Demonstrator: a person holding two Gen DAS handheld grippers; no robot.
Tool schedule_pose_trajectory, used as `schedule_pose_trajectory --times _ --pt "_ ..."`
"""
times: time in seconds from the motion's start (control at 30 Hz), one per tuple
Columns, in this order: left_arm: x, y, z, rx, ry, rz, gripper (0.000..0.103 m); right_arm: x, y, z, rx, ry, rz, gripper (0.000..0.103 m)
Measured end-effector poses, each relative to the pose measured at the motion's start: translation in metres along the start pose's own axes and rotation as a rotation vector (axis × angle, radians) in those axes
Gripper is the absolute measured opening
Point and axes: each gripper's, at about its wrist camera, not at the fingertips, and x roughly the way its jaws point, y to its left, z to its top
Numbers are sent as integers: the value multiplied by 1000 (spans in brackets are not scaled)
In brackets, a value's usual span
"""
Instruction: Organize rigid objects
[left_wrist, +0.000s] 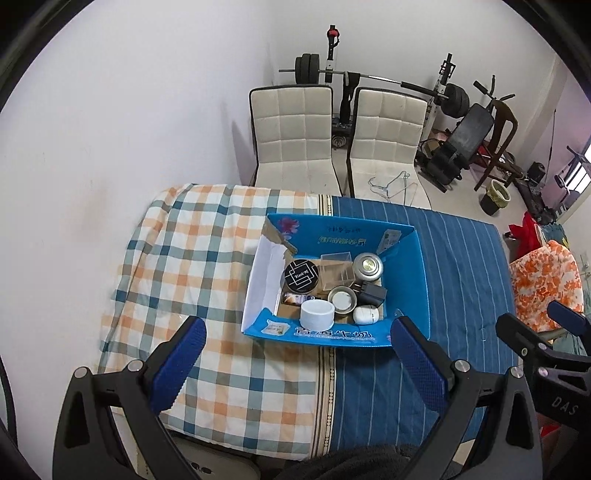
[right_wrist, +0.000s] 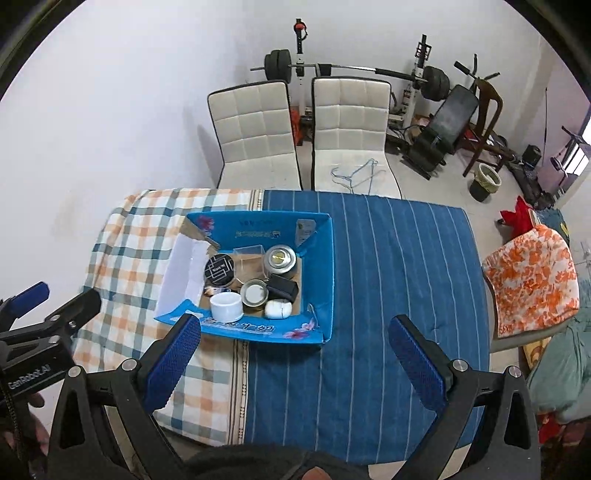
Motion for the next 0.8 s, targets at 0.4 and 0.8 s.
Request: schedule_pose_trajectory --times 0.4,0.8 --pt "16 5 1 -20 35 0 102 27 -8 0 31 38 -33 103" --pt "23 6 1 -20 43 -6 102 26 -4 4 18 26 -46 103"
